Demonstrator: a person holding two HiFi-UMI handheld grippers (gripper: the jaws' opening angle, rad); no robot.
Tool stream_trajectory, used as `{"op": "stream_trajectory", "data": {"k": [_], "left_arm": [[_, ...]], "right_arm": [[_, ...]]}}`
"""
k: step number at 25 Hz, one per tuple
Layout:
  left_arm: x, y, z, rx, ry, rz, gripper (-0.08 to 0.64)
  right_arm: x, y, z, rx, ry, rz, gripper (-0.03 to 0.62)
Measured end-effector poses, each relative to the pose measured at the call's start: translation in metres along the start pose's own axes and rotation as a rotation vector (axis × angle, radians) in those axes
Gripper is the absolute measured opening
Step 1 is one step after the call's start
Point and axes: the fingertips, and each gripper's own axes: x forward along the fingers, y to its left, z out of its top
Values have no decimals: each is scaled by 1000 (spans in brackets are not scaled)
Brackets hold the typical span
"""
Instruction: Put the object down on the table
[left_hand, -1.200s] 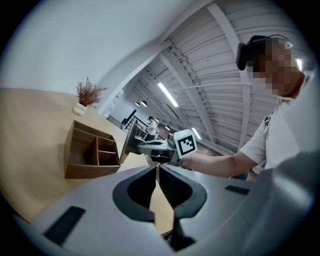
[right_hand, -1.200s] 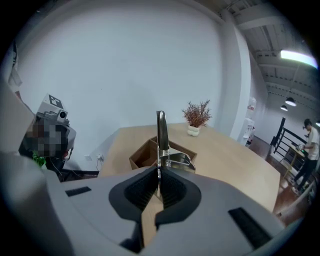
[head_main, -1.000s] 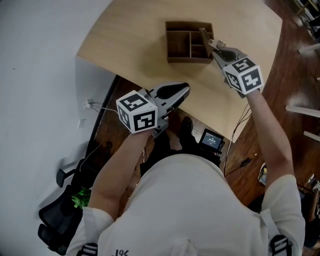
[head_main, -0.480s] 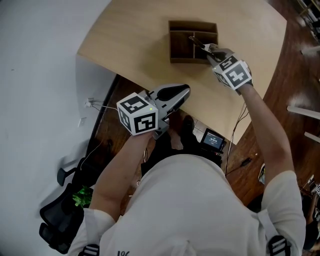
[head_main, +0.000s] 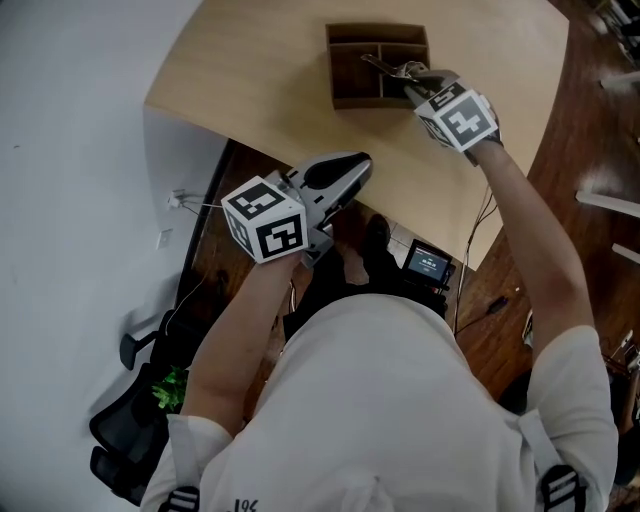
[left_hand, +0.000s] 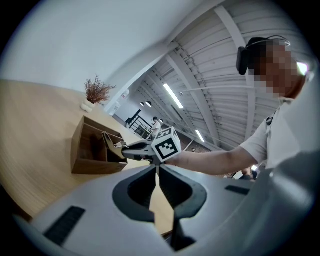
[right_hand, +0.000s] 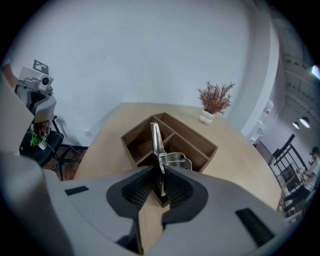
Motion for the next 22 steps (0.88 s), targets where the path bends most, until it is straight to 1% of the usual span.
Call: {"op": "stream_trajectory", "data": {"k": [1, 6, 15, 22], "left_arm": [[-1, 1, 1, 0, -4, 2, 0], [-3, 6, -2, -14, -12, 12, 0], [-5, 3, -2, -5, -19, 8, 0], [-3, 2, -1, 8, -19, 4, 0]], "right_arm": [[-1, -2, 1, 6, -7, -5, 49], [-4, -10, -5, 30, -19, -28, 74], [-21, -22, -8, 61, -47, -91, 78], [-32, -25, -17, 93, -38, -127, 78]]}}
